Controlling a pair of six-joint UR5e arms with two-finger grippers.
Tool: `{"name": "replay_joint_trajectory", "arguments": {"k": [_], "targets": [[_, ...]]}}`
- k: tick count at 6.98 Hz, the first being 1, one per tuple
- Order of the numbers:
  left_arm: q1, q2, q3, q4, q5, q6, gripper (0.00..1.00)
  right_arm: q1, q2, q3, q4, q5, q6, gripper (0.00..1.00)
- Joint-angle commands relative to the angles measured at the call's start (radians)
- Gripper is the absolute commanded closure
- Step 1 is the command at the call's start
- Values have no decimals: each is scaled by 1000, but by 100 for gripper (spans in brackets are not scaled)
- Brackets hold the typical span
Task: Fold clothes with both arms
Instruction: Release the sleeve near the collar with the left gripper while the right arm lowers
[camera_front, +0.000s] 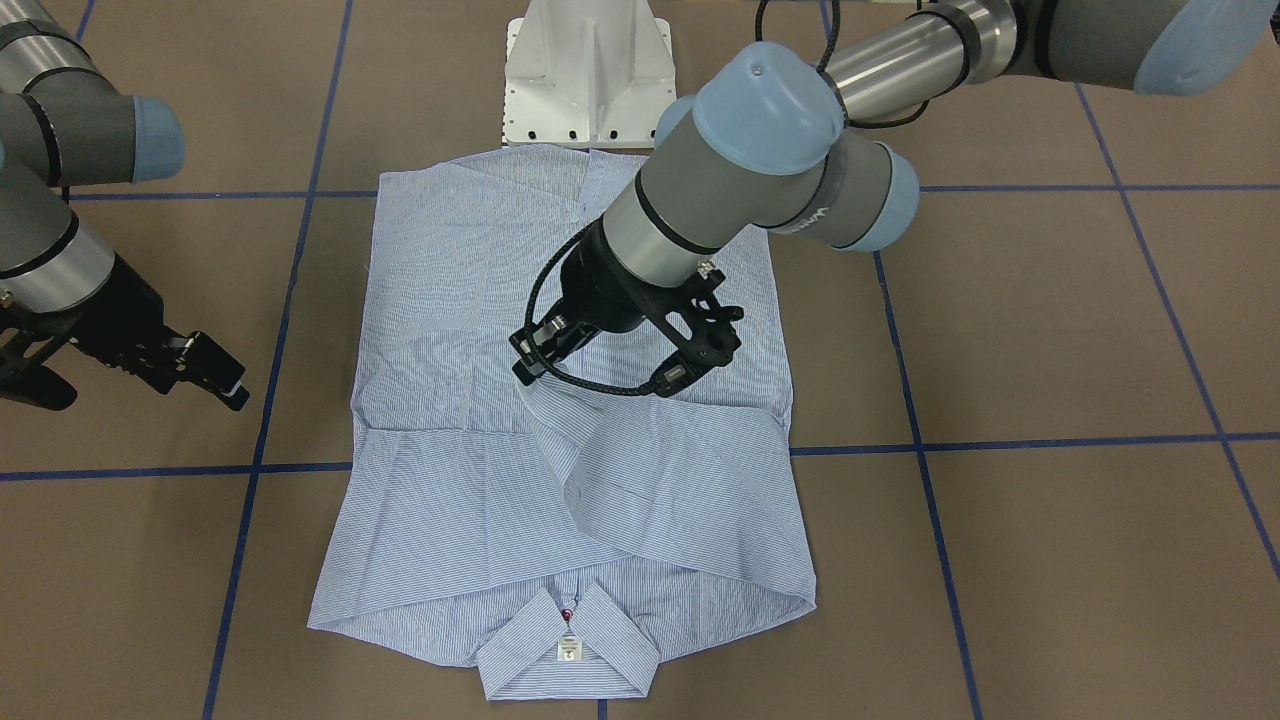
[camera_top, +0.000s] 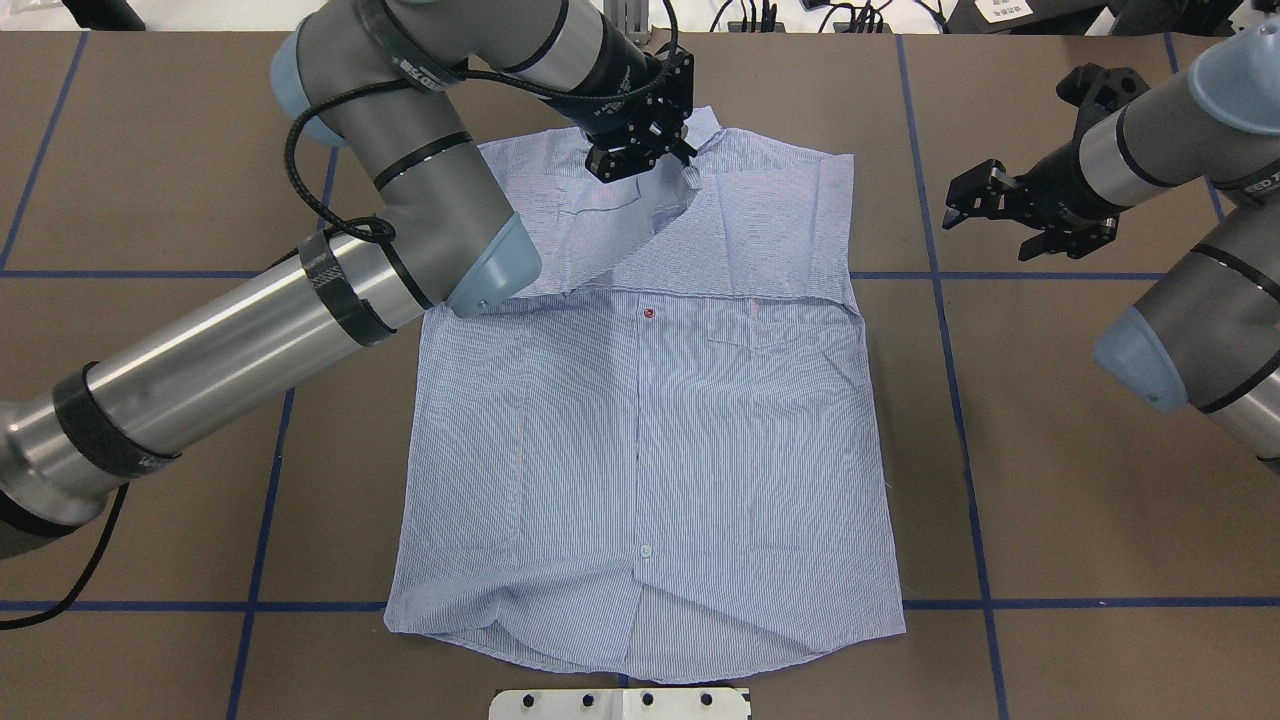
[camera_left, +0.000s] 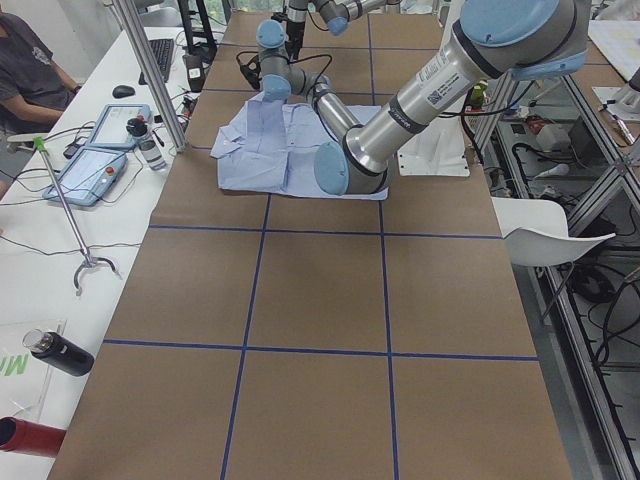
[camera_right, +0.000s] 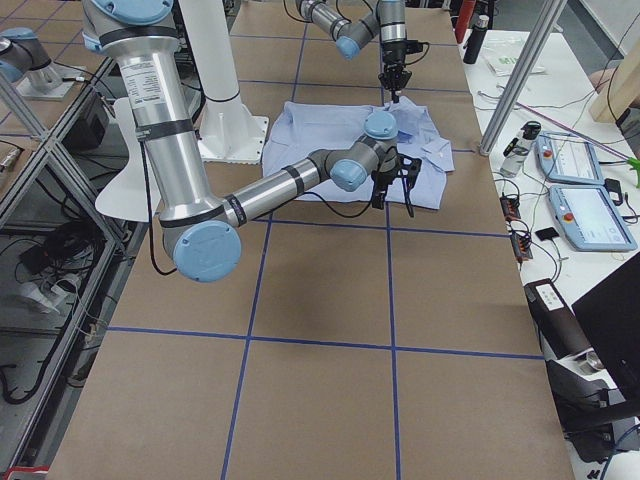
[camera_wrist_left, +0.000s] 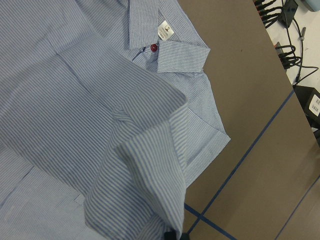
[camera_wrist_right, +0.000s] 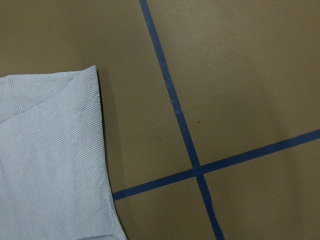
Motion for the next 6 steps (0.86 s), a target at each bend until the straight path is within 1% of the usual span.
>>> {"name": "replay_joint_trajectory", "arguments": {"k": [1,2,4,5,6], "targets": [[60,-3,3,-4,72,-10,100,-2,-3,-1,0,0,0,0],[70,-1,5,-4,72,-9,100,-2,-3,-1,0,0,1,0],[112,-3,5,-24,119,-12,76,1,-6,7,0,3,6,0],[122,-4,3,-30,121,-10,47,2,-14,18,0,4,6,0],[123,-6,3,-33,121,-9,30,2,-35,40,0,4,8,0]]}}
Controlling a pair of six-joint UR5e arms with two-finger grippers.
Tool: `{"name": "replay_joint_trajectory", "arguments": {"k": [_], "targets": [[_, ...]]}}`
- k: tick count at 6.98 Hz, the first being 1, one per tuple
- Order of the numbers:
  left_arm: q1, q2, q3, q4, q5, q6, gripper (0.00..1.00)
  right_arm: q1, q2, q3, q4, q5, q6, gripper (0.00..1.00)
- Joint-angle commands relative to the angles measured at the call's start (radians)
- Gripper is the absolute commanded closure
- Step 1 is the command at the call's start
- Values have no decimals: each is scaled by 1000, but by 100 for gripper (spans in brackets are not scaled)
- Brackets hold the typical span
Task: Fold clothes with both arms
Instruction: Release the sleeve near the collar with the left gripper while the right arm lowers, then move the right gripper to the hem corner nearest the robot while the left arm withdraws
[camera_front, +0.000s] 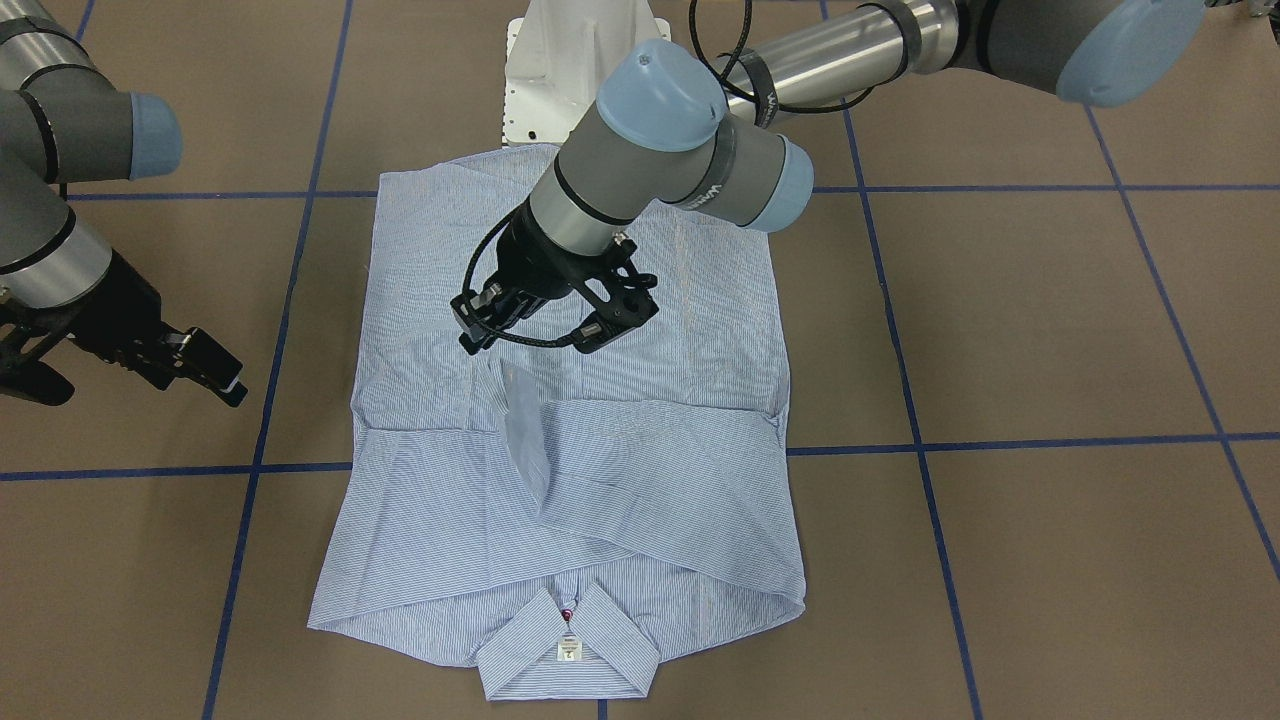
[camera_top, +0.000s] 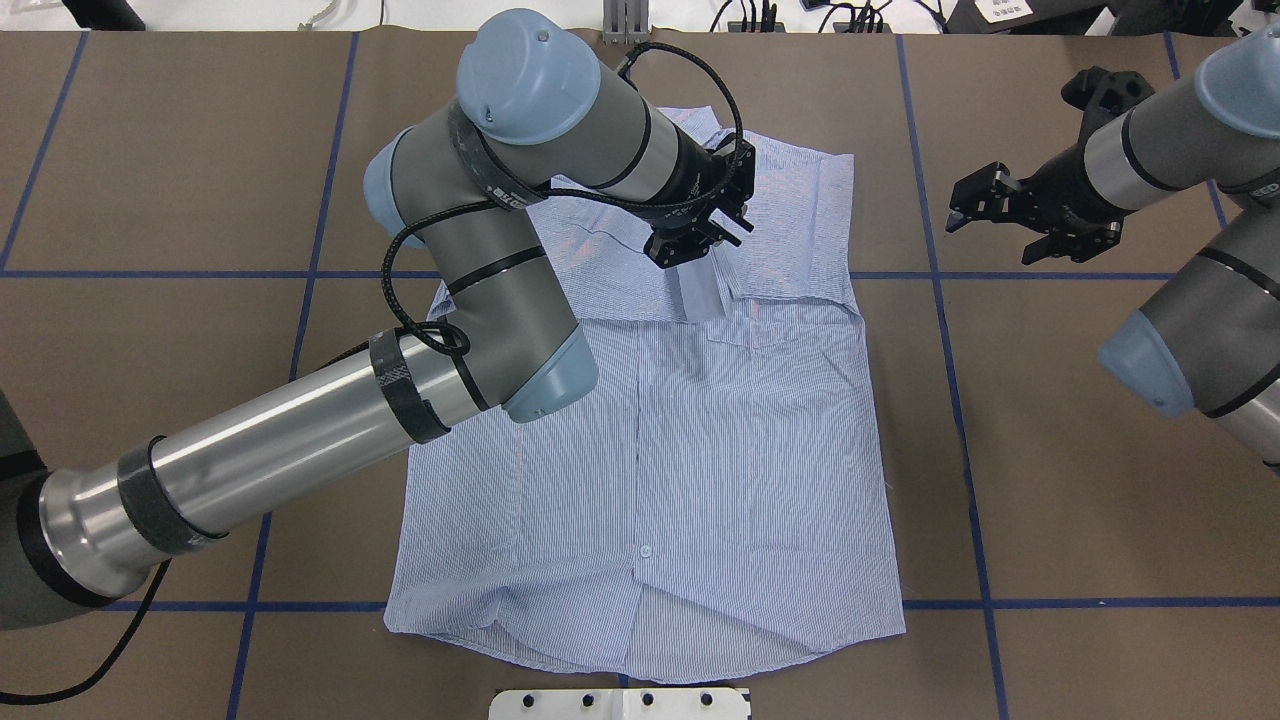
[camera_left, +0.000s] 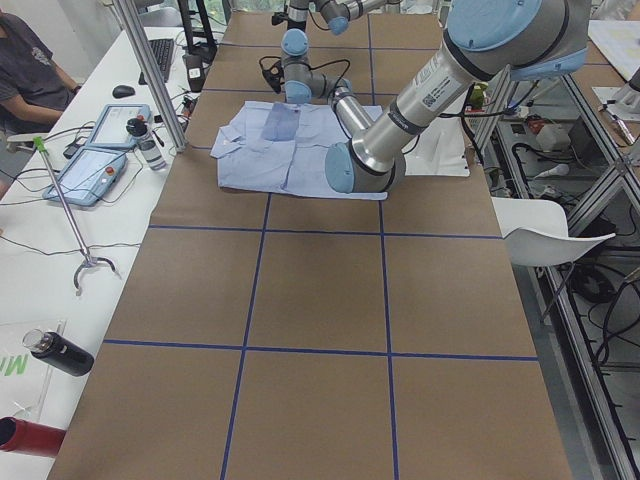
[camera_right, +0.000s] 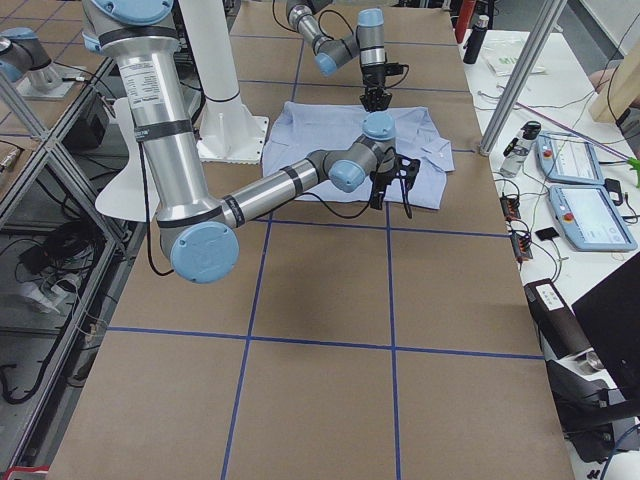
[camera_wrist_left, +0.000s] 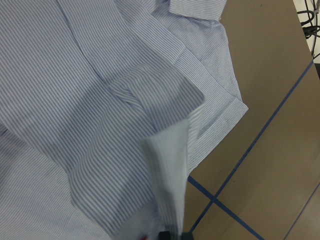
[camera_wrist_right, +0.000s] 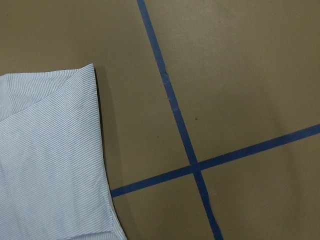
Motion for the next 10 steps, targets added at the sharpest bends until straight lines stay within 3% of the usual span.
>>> {"name": "replay_joint_trajectory", "arguments": {"k": [1,3,5,6,7,8,9,10], "targets": [[7,1,-2,-29,4,1,26,-4,-23,32,0,1,14,0],[2,13,-52,-26,2,12,26,-63,-23,69,2,-7,87,0],[-2,152,-210,-24,4,52,27,-157,-20,147,2,-27,255,0],[-7,256,-297,-17,4,146,27,-280,-19,185,2,-144,379,0],[-25,345,-383,-17,2,177,27,-436,-26,254,-6,-361,490,0],[-44,407,-449,-15,-2,207,28,-558,-92,320,-12,-468,606,0],[-59,444,-493,-15,-1,213,28,-711,-142,349,-12,-666,705,0],[-67,452,-507,-15,-1,213,28,-835,-193,363,0,-808,822,0]]}}
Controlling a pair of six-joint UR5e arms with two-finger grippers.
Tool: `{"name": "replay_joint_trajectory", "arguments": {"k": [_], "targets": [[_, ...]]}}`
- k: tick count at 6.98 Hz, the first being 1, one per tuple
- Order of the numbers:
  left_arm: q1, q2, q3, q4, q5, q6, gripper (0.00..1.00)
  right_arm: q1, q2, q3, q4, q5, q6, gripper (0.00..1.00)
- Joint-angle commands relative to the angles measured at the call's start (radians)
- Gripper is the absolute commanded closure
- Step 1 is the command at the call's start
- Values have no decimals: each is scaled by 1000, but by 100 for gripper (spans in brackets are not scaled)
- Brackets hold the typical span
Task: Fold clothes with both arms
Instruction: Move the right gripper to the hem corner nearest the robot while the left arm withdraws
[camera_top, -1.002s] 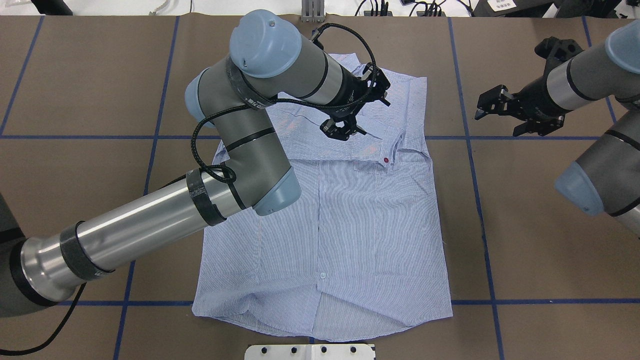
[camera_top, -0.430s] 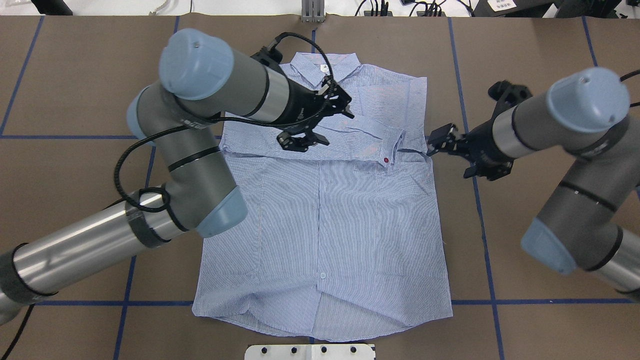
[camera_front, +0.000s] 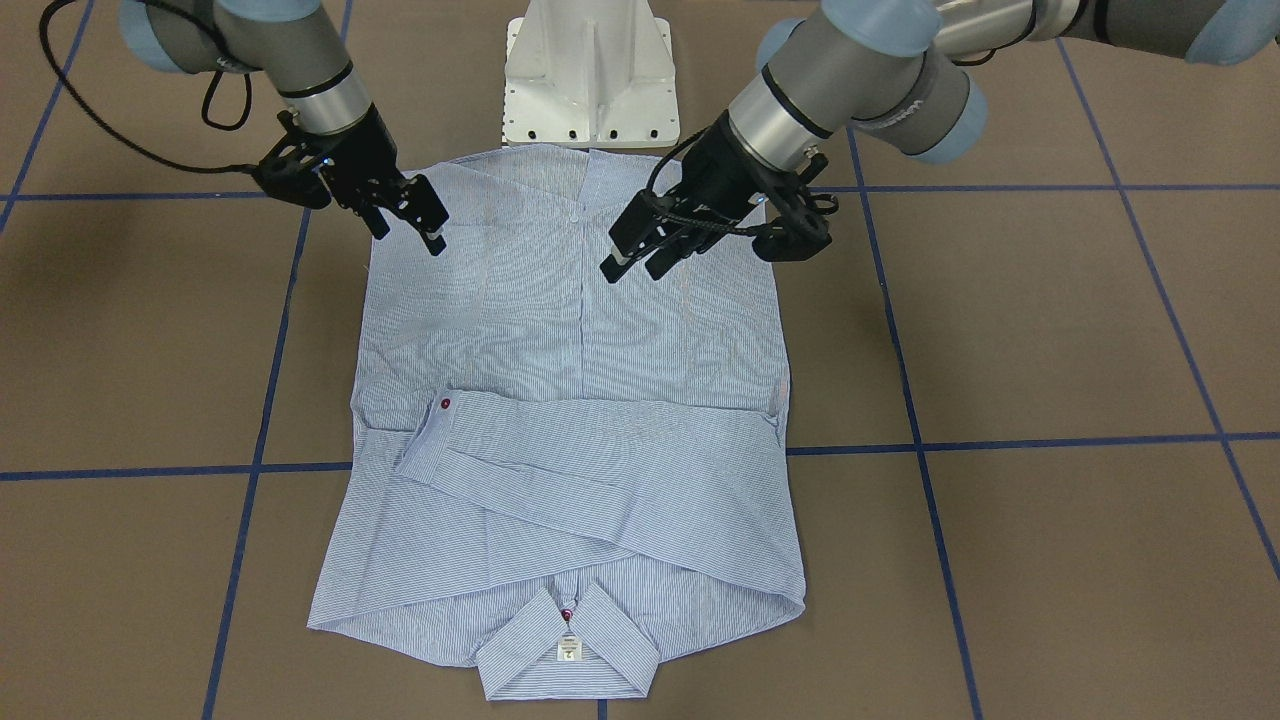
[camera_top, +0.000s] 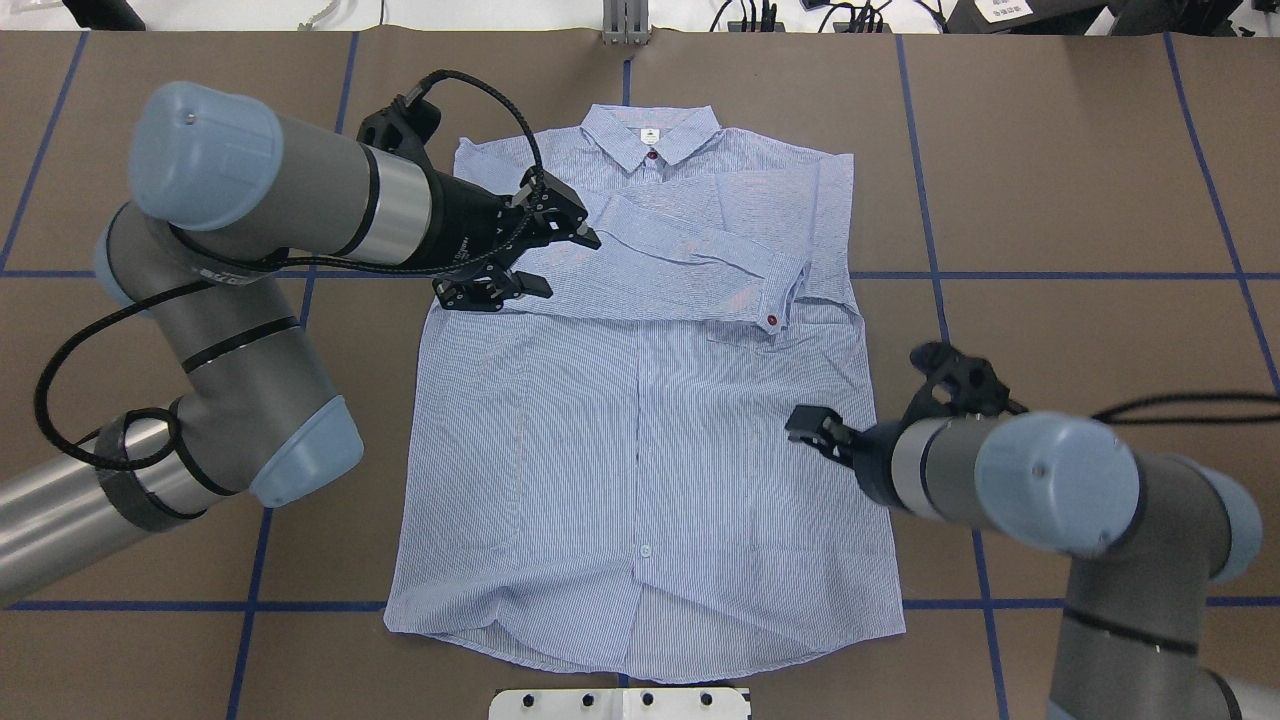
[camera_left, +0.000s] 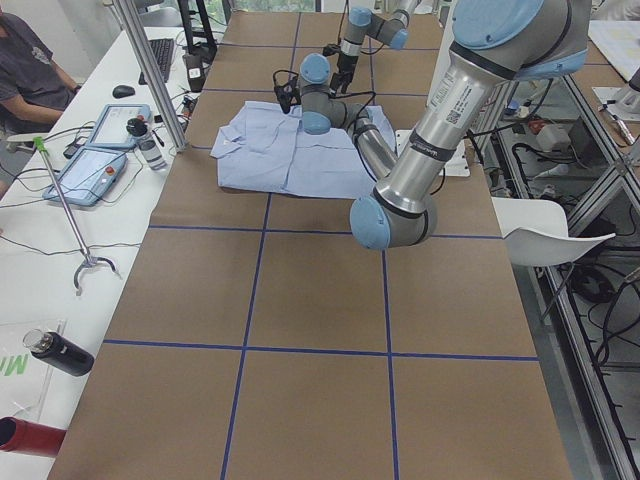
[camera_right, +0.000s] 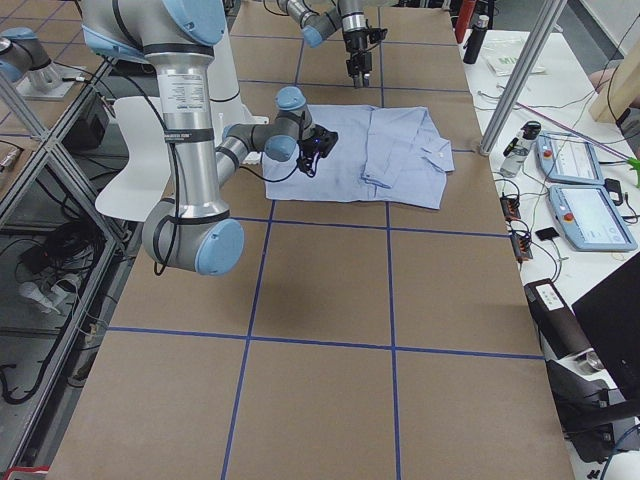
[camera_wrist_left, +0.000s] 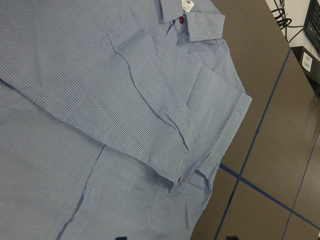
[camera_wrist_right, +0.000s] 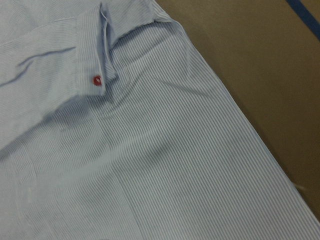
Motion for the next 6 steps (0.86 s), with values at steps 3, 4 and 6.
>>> {"name": "replay_joint_trajectory", "arguments": {"k": [3,4,6], "targets": [[-39,33,-117,28,8,6,28,-331,-148,75,10,-296,323,7],[-39,33,-124,39,11,6,28,-357,-188,75,10,-306,323,9],[-38,35,-146,40,38,6,27,-368,-303,50,139,-304,319,12]]}}
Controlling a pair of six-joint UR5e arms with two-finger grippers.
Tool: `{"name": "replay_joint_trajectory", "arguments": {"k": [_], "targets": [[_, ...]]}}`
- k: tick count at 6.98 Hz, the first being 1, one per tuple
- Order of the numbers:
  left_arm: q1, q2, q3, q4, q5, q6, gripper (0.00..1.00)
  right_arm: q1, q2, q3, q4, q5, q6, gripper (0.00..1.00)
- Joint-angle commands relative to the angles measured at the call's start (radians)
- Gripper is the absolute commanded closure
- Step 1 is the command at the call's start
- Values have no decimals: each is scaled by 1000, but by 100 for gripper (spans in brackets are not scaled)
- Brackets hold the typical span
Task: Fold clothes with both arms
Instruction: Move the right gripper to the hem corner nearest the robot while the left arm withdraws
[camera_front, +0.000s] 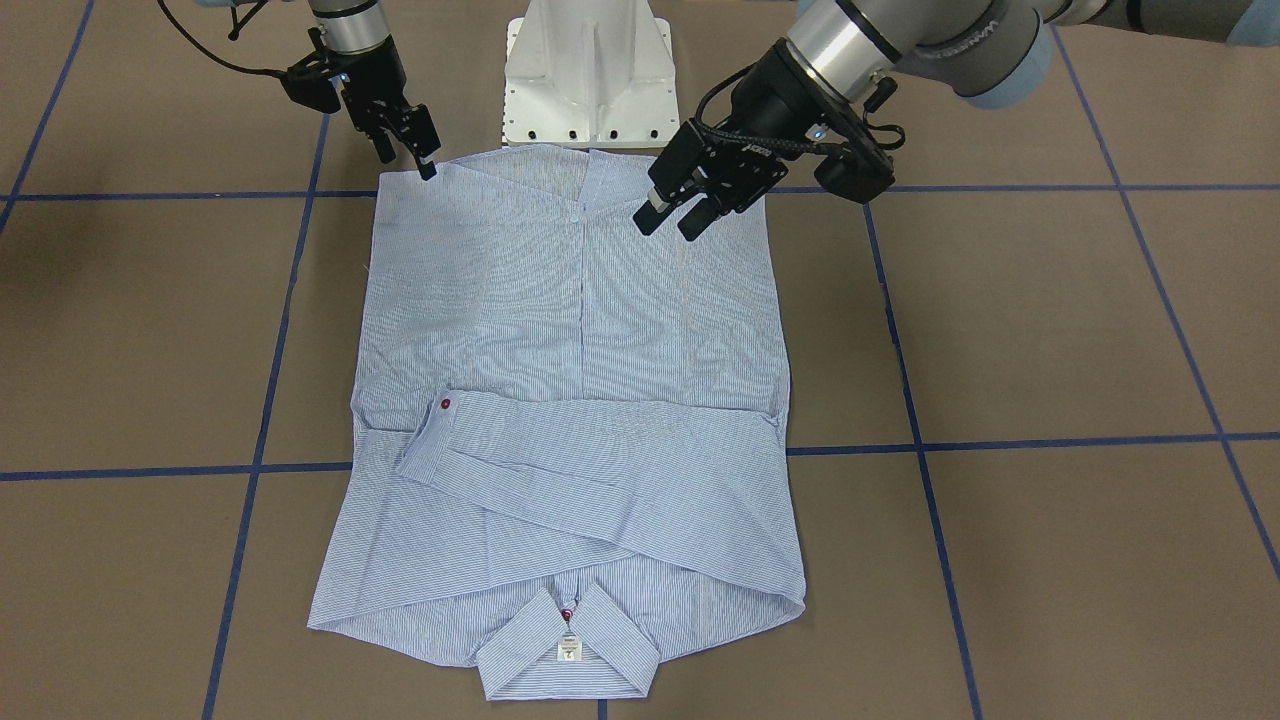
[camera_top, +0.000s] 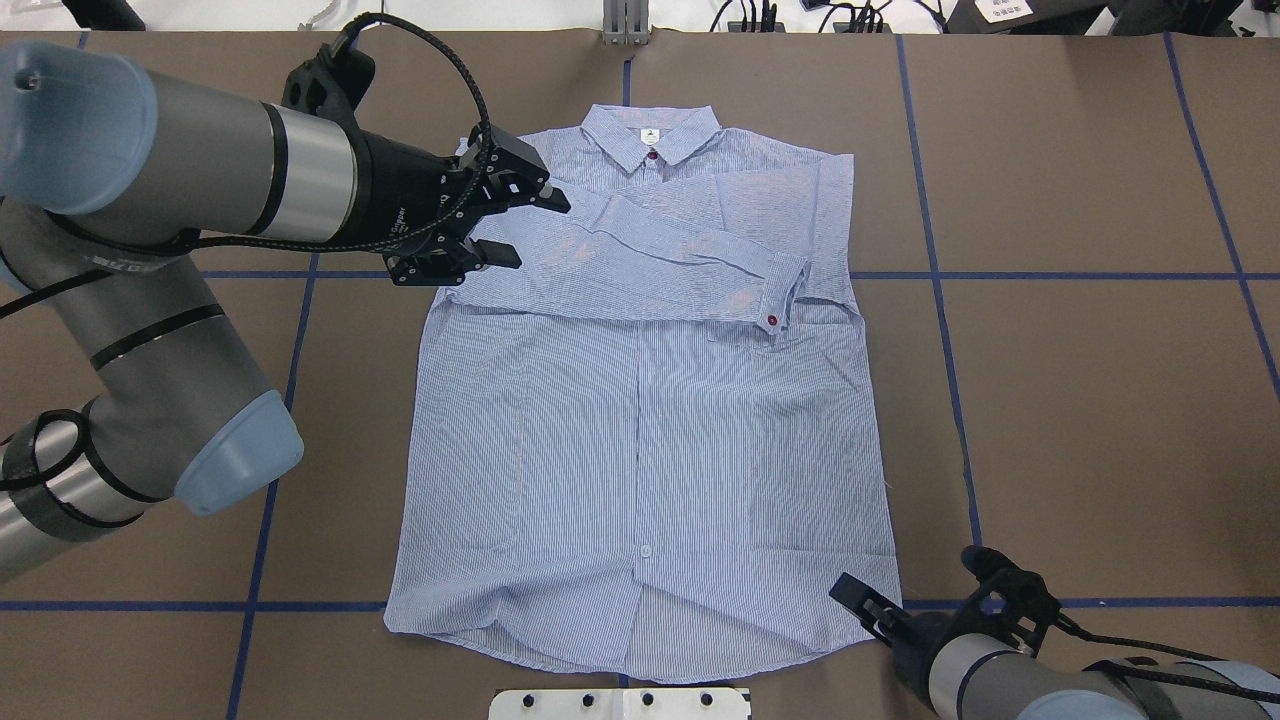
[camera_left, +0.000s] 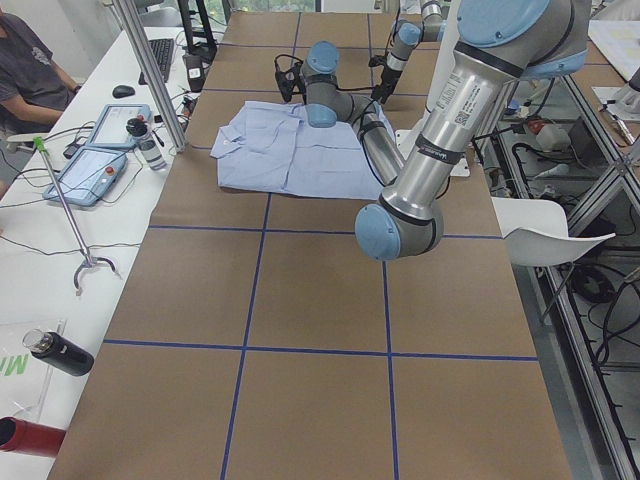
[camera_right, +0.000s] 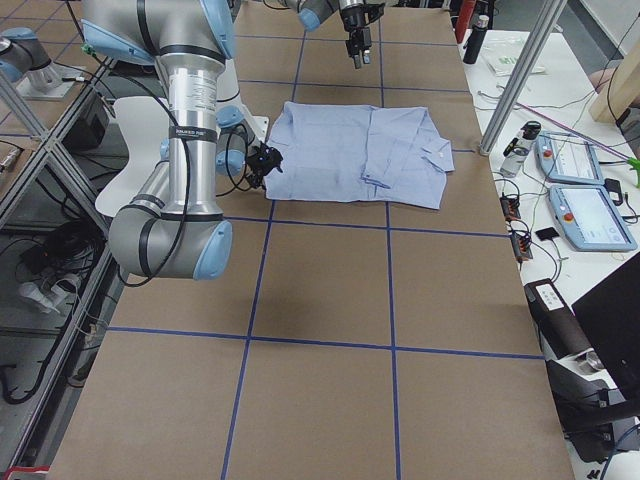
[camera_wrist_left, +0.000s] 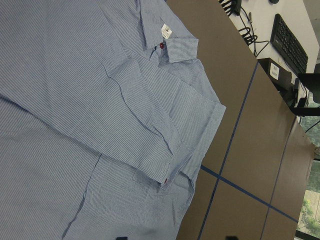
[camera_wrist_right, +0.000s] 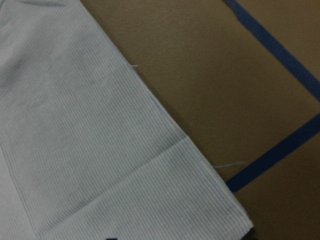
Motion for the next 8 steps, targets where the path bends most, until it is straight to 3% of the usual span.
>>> {"name": "replay_joint_trajectory", "arguments": {"k": [1,4,8], "targets": [[2,-1,-18,21,18,0,27,-9,-120,-56,244,-8,0,12],[7,2,-35,39,19,0,27,-16,-111,-56,263,-26,2,11],[14,4,-34,39,21,-2,27,-54,-108,-58,234,-28,2,27]]}}
